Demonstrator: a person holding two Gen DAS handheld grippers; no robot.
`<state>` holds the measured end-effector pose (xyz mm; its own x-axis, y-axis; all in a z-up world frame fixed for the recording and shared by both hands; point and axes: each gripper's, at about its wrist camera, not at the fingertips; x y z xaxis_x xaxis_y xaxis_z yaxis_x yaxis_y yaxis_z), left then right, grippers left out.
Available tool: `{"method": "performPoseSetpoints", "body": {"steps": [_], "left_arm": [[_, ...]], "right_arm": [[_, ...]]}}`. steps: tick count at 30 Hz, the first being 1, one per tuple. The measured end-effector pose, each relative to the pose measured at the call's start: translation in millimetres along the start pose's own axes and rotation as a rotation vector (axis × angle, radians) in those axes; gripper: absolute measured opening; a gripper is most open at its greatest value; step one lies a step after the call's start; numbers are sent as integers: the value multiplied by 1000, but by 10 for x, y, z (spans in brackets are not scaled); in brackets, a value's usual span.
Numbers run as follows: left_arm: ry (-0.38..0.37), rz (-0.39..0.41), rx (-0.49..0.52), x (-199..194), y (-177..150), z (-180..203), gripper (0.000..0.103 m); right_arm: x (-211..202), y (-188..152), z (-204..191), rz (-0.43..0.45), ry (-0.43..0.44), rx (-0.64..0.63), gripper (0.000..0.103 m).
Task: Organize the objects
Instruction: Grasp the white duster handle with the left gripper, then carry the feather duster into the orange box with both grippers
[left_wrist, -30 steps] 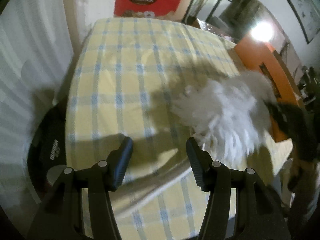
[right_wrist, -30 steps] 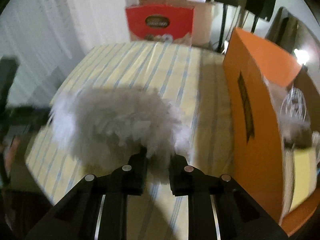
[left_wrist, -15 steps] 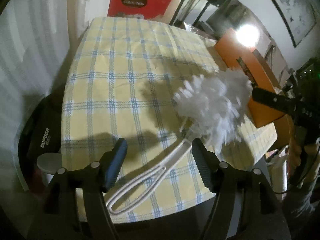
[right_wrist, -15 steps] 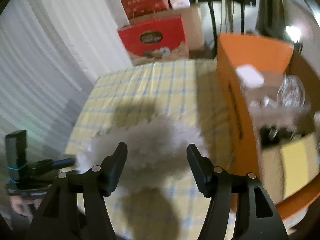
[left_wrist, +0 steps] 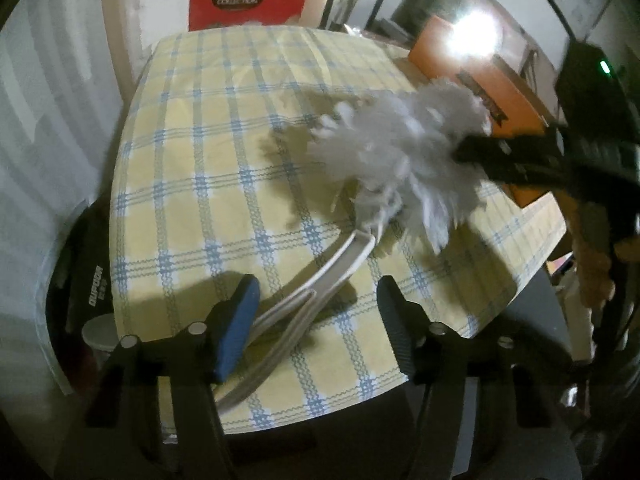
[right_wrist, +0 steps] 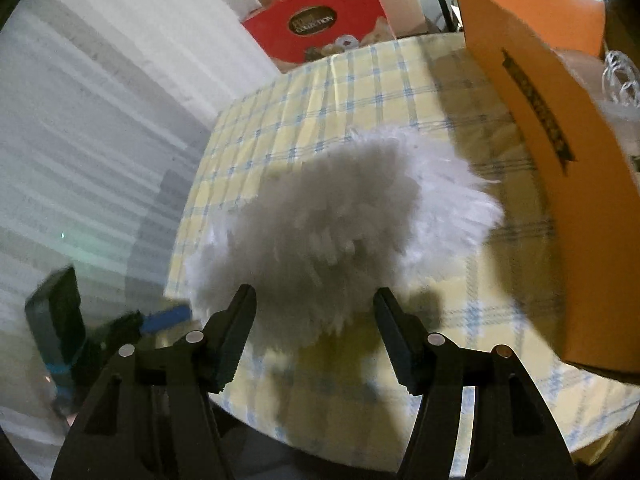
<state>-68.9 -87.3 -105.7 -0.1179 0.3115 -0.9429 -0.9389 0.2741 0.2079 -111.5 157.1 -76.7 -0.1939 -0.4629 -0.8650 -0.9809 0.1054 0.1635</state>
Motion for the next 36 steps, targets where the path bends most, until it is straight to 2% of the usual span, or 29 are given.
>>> {"method": "performPoseSetpoints", "body": {"steps": [5,7,8,9,10,12,15,18,20,26,28,31,32,33,35,36], "left_arm": [[31,-11,58,29,12,115,21],[32,-12,75,41,19,162,17],[32,-13,82,46,20,190,15],[27,-15,87,54,24,212,14],[19,-13,84,55,25,226,13],[1,-8,70,46,34,246,12],[-26,7,59,0,61,275,12],[-51,31,63,-126,139,352,10],[-68,48,69,-215,199,417,6],[-93,91,68,-388,448,565,6],[-97,103,45,-402,513,567,6],[-122,134,20,-444,527,580,6],[-124,142,22,-447,536,602,6],[-121,152,25,-446,536,633,6],[-113,155,47,-444,553,737,6],[-120,154,58,-445,566,782,6]], "right_arm": [[88,215,-77,16,23,23,63],[111,283,-143,33,7,11,63],[131,315,-186,36,-13,2,56],[144,339,-217,39,-31,-5,41],[161,360,-239,40,-37,-13,34],[181,383,-250,42,-2,-22,19],[90,398,-294,56,6,-53,6],[-89,421,-333,81,9,-78,4],[-238,441,-347,102,14,-87,3],[-813,492,-355,191,8,-111,2],[-895,529,-318,195,2,-97,2],[-876,554,-185,152,-1,-50,7],[-840,549,-123,136,2,-23,11],[-806,538,-56,119,13,-5,23],[-711,534,16,89,40,11,37],[-674,532,35,76,50,15,37]]}}
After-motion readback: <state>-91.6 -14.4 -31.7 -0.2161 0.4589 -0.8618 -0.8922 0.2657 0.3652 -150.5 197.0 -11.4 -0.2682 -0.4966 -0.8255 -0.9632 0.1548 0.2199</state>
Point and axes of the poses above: each gripper's, at about its wrist camera, not at the fingertips, and x roughly the way its jaws point, z to its right, y to its top, and after that the axes turned 13 degrees about -z, right-handed
